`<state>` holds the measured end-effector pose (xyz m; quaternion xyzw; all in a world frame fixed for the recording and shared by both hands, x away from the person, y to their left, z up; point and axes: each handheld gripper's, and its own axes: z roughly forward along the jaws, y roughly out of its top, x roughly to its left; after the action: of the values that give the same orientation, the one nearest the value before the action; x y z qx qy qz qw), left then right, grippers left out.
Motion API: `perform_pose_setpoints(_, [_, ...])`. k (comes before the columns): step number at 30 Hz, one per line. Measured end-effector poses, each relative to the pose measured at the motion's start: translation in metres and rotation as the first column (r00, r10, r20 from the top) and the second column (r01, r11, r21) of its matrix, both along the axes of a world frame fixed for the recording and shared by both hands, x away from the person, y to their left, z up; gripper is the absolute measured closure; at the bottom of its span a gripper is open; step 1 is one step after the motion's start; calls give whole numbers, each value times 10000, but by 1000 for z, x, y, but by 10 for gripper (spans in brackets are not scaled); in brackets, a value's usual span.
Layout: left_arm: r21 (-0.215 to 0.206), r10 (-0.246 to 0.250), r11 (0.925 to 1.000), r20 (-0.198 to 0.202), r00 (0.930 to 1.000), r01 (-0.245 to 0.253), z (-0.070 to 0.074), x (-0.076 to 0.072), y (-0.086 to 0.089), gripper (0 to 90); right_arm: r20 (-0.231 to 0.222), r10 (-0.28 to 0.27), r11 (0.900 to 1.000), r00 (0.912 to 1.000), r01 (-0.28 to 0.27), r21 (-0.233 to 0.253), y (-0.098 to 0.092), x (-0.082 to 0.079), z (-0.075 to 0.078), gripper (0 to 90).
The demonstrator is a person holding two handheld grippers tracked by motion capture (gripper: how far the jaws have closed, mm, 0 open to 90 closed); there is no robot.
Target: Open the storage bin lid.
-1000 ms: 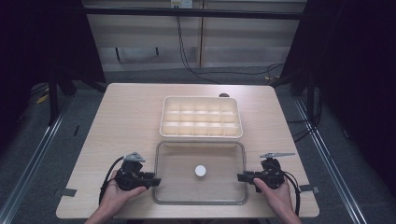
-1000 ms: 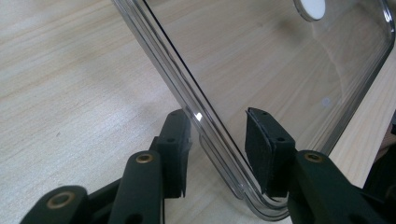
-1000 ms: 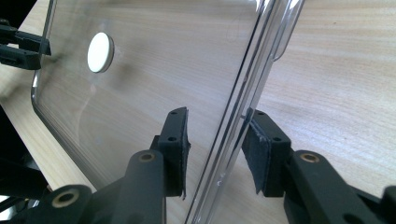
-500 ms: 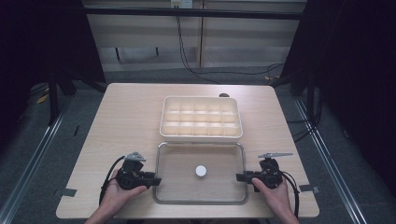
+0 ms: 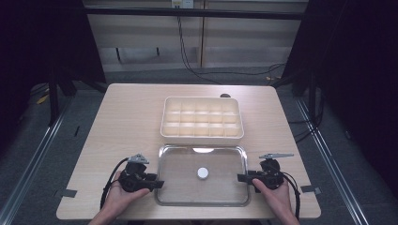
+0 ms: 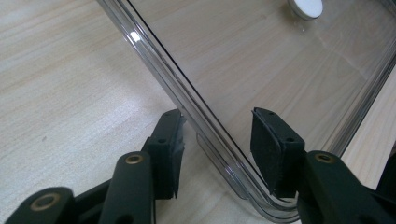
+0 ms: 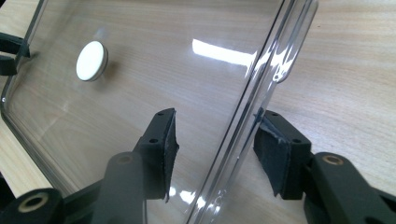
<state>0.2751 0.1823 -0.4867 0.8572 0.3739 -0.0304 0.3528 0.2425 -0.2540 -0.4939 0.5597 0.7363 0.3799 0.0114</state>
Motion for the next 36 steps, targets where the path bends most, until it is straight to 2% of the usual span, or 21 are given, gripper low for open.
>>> perform_pose_setpoints(7, [-22, -67, 10000, -84, 9999, 67, -1, 0, 0, 531, 25, -23, 10000, 10000, 23, -11, -2, -1, 0, 485])
perform_pose_setpoints(9, [289, 50, 9996, 356, 9994, -60, 0, -1, -1, 527, 204, -113, 9999, 9997, 113, 7, -3, -1, 1, 477])
perform_pose_setpoints(10, [527, 76, 9985, 624, 9980, -109, 1, -2, -1, 532, 383, -186, 9994, 9991, 175, 291, -6, -2, 4, 477])
perform_pose_setpoints(12, [-160, 32, 9999, 136, 9999, -30, 1, -1, 1, 530, 490, -193, 9993, 9986, 178, 323, -7, -2, 6, 477])
perform_pose_setpoints(17, [-66, 83, 9999, 244, 9997, -81, 1, -1, -1, 496, 511, -77, 9992, 9987, 57, 396, -8, -2, 6, 464])
perform_pose_setpoints(19, [-249, 41, 9997, 288, 9996, -34, 3, -1, 1, 464, 534, 4, 9992, 9986, -25, 388, -8, -1, 7, 448])
perform_pose_setpoints(20, [-536, 110, 9985, 373, 9992, -90, 8, 0, 3, 429, 729, 71, 9992, 9973, -99, 389, -8, 0, 12, 434])
perform_pose_setpoints(22, [-574, 46, 9983, 439, 9990, -21, 12, 2, 4, 408, 835, 118, 9991, 9964, -150, 384, -9, 0, 15, 427])
perform_pose_setpoints(23, [-751, 71, 9972, 588, 9982, -27, 17, 3, 5, 391, 955, 117, 9992, 9954, -152, 360, -9, 0, 20, 417])
perform_pose_setpoints(24, [-822, 91, 9966, 732, 9973, -31, 22, 5, 7, 368, 1346, 177, 9992, 9907, -223, 329, -12, 0, 31, 394])
perform_pose_setpoints(25, [-945, 155, 9955, 858, 9962, -73, 25, 6, 8, 368, 1346, 177, 9992, 9907, -223, 329, -12, 0, 31, 394])
perform_pose_setpoints(26, [-1074, 267, 9941, 1106, 9935, -147, 35, 10, 11, 365, 1739, 117, 9991, 9847, -186, 384, -17, 1, 42, 377])
perform_pose_setpoints(28, [-1166, 359, 9929, 1216, 9919, -216, 39, 11, 13, 350, 1878, 50, 9989, 9822, -138, 455, -18, 1, 45, 372])
perform_pose_setpoints(29, [-1254, 488, 9916, 1273, 9907, -328, 43, 13, 15, 352, 2191, -134, 9981, 9756, 0, 612, -23, 1, 54, 358])
perform_pose_setpoints(30, [-1546, 819, 9863, 1520, 9850, -581, 50, 15, 24, 354, 2364, -265, 9980, 9713, 122, 616, -26, 0, 57, 351])
perform_pose_setpoints(31, [-1546, 819, 9863, 1520, 9850, -581, 50, 15, 24, 354, 2364, -265, 9980, 9713, 122, 616, -26, 0, 57, 351])
perform_pose_setpoints(32, [-1670, 997, 9833, 1644, 9813, -719, 52, 15, 29, 355, 2613, -418, 9969, 9643, 230, 747, -32, -2, 61, 335])
perform_pose_setpoints(33, [-1744, 1154, 9809, 1663, 9793, -860, 53, 15, 35, 355, 2613, -418, 9969, 9643, 230, 747, -32, -2, 61, 335])
perform_pose_setpoints(34, [-1785, 1572, 9759, 1758, 9718, -1255, 53, 16, 45, 355, 2753, -606, 9961, 9595, 406, 780, -39, -4, 63, 329])
perform_pose_setpoints(35, [-1785, 1572, 9759, 1758, 9718, -1255, 53, 16, 45, 355, 2840, -670, 9960, 9565, 473, 758, -42, -5, 63, 328])
perform_pose_setpoints(36, [-1740, 1732, 9746, 1850, 9674, -1412, 52, 15, 50, 355, 2840, -670, 9960, 9565, 473, 758, -42, -5, 63, 328])
